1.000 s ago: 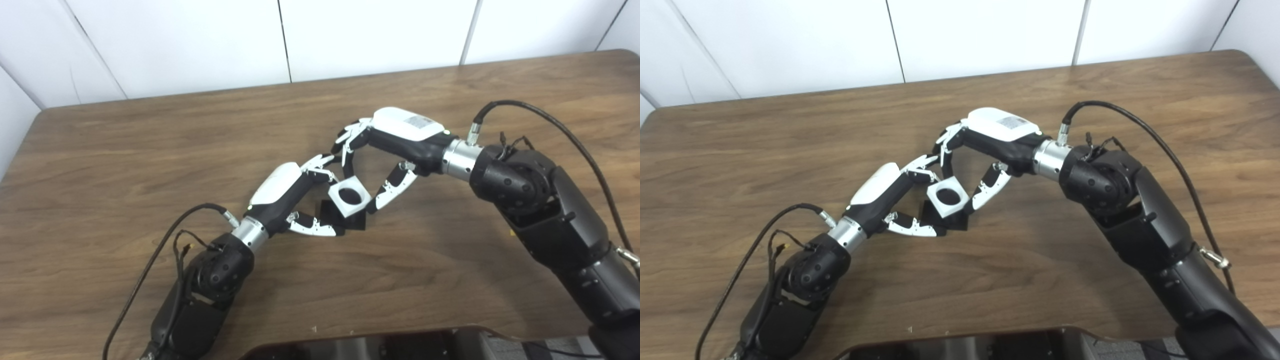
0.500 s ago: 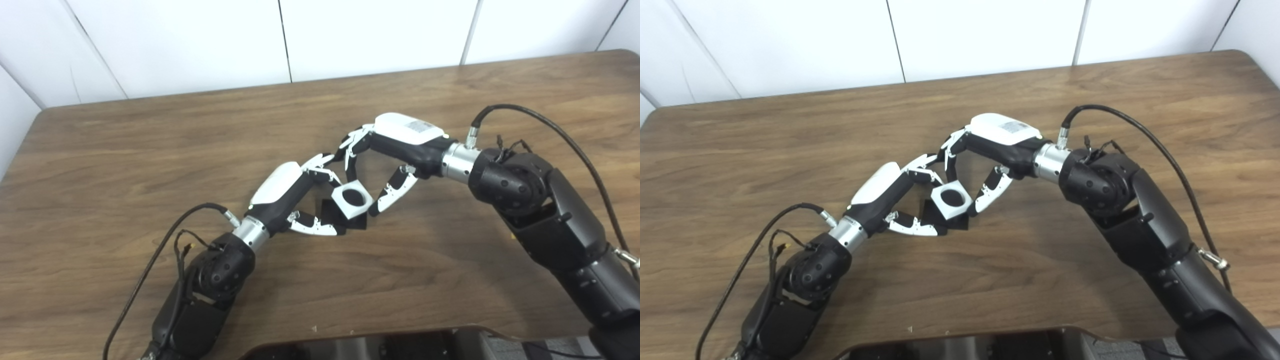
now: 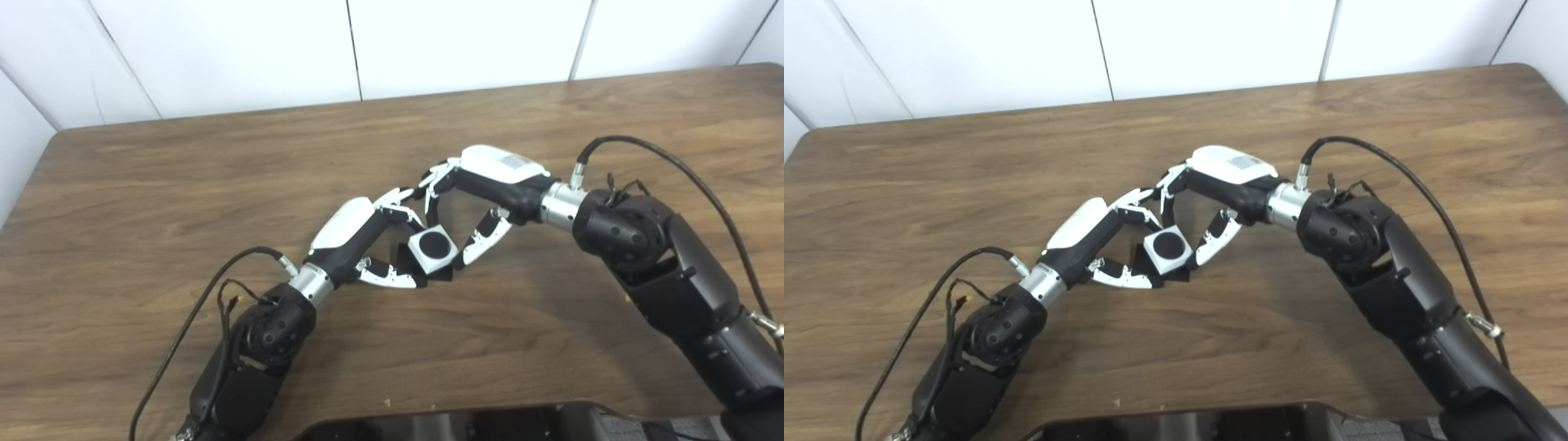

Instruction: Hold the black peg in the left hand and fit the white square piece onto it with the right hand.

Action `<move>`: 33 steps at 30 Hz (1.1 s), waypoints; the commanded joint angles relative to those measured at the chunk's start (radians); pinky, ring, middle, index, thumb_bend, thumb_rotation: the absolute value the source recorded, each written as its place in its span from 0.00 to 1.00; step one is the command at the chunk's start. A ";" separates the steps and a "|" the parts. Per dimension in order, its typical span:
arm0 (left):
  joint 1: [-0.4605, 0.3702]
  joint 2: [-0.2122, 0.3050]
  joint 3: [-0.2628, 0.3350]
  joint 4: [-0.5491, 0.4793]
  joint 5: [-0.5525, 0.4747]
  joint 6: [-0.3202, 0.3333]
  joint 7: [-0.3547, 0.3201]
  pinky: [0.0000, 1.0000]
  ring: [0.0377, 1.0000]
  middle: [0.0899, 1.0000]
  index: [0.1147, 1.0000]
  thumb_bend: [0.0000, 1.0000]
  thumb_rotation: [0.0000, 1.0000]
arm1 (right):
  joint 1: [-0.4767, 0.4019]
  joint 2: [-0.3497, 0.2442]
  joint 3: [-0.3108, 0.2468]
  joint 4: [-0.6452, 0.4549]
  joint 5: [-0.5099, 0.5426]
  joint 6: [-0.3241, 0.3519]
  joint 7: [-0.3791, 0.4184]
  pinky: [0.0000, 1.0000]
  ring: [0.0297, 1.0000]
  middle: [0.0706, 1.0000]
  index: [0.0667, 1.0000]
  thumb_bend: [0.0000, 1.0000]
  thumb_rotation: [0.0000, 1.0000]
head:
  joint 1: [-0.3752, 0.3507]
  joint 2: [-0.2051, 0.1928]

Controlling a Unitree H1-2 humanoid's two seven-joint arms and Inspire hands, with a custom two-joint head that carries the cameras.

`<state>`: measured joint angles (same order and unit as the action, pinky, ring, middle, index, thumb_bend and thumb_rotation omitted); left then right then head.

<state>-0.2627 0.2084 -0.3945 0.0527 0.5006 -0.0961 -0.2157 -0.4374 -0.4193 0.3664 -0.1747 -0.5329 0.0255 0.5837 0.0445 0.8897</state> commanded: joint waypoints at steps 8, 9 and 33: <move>-0.003 0.002 -0.011 -0.008 0.003 0.037 -0.042 0.83 0.98 0.93 0.43 0.52 0.08 | -0.026 0.000 0.003 -0.017 -0.021 -0.001 -0.001 0.94 0.89 0.78 0.45 0.52 0.14 | 0.001 0.005; -0.002 0.002 -0.011 -0.010 0.003 0.039 -0.043 0.83 0.98 0.93 0.43 0.52 0.08 | -0.029 -0.005 0.009 -0.026 -0.030 0.016 0.019 0.95 0.90 0.80 0.46 0.52 0.15 | 0.001 0.004; 0.001 0.018 -0.007 0.000 -0.002 0.024 -0.041 0.84 0.97 0.93 0.43 0.52 0.08 | -0.030 -0.083 -0.100 -0.032 -0.054 0.078 0.038 0.87 0.93 0.94 0.94 0.94 0.24 | -0.033 -0.004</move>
<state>-0.2623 0.2098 -0.3946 0.0451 0.5003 -0.0886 -0.2197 -0.4384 -0.4895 0.2994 -0.1914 -0.6072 0.1058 0.6630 0.0138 0.8866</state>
